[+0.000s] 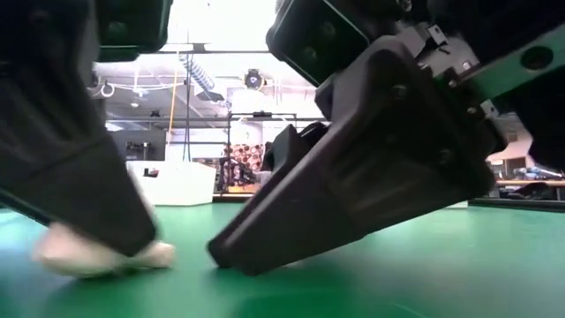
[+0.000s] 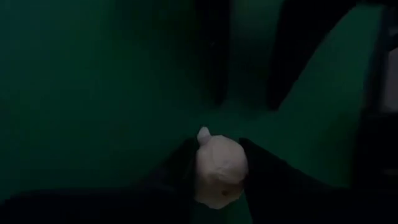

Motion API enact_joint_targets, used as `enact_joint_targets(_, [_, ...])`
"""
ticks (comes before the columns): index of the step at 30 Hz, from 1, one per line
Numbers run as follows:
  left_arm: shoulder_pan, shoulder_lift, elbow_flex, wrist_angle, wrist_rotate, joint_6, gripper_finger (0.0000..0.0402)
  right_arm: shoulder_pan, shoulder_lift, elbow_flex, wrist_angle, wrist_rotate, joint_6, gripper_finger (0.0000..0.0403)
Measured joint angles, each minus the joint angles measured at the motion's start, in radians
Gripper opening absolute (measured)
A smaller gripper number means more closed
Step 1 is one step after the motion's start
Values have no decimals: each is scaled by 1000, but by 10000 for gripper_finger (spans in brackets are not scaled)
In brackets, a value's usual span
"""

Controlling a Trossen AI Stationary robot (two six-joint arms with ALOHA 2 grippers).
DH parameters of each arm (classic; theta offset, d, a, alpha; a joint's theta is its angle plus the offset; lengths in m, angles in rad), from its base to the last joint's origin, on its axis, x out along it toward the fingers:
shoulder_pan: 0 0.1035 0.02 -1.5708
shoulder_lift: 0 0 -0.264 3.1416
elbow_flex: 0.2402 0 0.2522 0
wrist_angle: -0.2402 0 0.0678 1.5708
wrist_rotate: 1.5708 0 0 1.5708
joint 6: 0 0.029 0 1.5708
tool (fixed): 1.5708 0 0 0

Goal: Sort produce into baskets
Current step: Put the garlic on the gray bin

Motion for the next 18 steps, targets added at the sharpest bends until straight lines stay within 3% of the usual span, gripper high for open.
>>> enact_joint_targets(4, [0, -83, -3, -172, -15, -49, 119, 12, -29, 2, -116, 34, -1, 165])
enact_joint_targets(9, [-23, -232, -2, -439, -75, -161, 120, 9, -33, -6, -141, 31, -16, 165])
enact_joint_targets(18, [-196, -456, -2, -831, -12, -338, 119, -66, -33, -9, -178, -39, 29, 164])
